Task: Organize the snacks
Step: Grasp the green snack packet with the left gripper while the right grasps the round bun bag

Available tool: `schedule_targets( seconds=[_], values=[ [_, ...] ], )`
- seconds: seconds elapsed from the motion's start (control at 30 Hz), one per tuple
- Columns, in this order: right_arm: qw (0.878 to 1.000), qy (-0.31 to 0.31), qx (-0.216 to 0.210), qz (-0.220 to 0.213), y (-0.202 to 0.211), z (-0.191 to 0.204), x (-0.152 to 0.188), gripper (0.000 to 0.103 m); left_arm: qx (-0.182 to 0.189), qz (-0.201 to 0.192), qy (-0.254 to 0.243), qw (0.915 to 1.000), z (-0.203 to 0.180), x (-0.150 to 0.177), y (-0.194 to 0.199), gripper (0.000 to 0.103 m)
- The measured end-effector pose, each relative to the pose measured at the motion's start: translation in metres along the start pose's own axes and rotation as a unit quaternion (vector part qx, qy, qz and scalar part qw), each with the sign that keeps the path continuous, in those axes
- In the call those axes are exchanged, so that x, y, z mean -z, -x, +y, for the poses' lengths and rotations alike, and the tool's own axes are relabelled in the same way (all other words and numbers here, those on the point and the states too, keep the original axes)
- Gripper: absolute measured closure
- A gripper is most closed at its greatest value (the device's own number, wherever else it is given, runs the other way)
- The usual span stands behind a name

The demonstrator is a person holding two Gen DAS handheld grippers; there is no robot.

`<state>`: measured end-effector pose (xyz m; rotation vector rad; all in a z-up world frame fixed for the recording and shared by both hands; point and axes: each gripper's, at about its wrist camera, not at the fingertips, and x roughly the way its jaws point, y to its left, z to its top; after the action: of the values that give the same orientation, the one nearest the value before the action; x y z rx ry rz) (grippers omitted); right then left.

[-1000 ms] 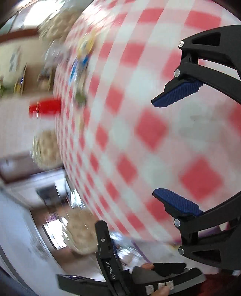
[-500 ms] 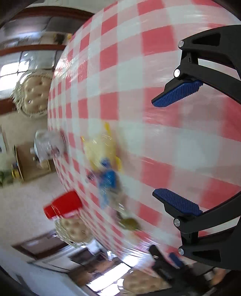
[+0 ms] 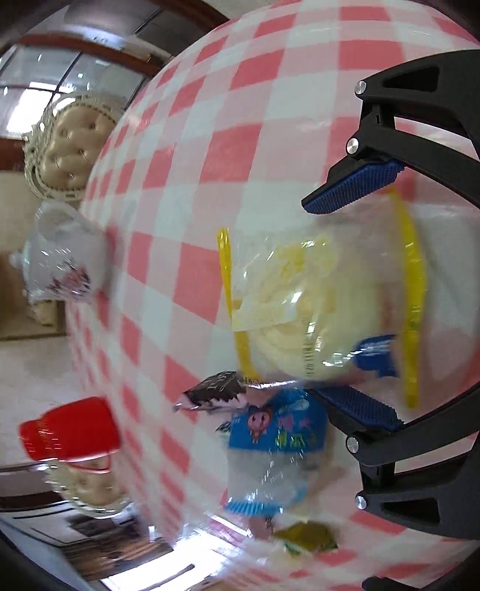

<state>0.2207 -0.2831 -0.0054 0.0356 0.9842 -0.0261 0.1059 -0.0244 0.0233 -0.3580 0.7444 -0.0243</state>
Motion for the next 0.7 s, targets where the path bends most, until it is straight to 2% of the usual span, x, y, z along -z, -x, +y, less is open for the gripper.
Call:
schedule_targets(
  seconds=[0.03, 0.1, 0.13, 0.23, 0.33, 0.43, 0.5, 0.6, 0.67, 0.7],
  values=[
    [1.0, 0.003, -0.003, -0.005, 0.003, 0.0, 0.002, 0.02, 0.0, 0.0, -0.005, 1.0, -0.001, 0.001, 0.001, 0.002],
    [1.0, 0.002, -0.014, -0.015, 0.011, -0.002, 0.01, 0.036, 0.002, 0.0, -0.012, 0.9999, -0.002, 0.001, 0.001, 0.002],
    [1.0, -0.003, -0.013, -0.015, 0.017, -0.004, 0.017, 0.037, 0.001, 0.001, -0.015, 0.9999, -0.001, 0.0, 0.0, 0.002],
    [0.999, -0.016, -0.036, -0.014, 0.039, -0.007, 0.038, 0.039, 0.001, 0.008, -0.035, 0.9994, 0.0, -0.003, -0.003, 0.002],
    [0.997, -0.03, -0.065, -0.033, 0.067, -0.005, 0.059, 0.039, 0.003, 0.016, -0.067, 0.9976, -0.004, -0.009, -0.011, 0.002],
    [0.995, -0.032, -0.081, -0.044, 0.085, 0.0, 0.074, 0.039, -0.007, 0.018, -0.116, 0.9931, -0.019, -0.018, -0.027, 0.002],
    [0.995, -0.033, -0.086, -0.048, 0.091, 0.002, 0.078, 0.038, -0.015, 0.022, -0.147, 0.9888, -0.03, -0.025, -0.04, 0.002],
    [0.995, -0.037, -0.082, -0.048, 0.093, 0.0, 0.078, 0.038, -0.022, 0.04, -0.162, 0.9857, -0.04, -0.032, -0.059, 0.002],
    [0.995, -0.041, -0.083, -0.044, 0.091, -0.001, 0.077, 0.038, -0.028, 0.061, -0.166, 0.9839, -0.043, -0.036, -0.074, 0.005],
    [0.995, -0.04, -0.084, -0.044, 0.09, -0.001, 0.076, 0.038, -0.029, 0.072, -0.167, 0.9829, -0.044, -0.038, -0.081, 0.009]
  ],
)
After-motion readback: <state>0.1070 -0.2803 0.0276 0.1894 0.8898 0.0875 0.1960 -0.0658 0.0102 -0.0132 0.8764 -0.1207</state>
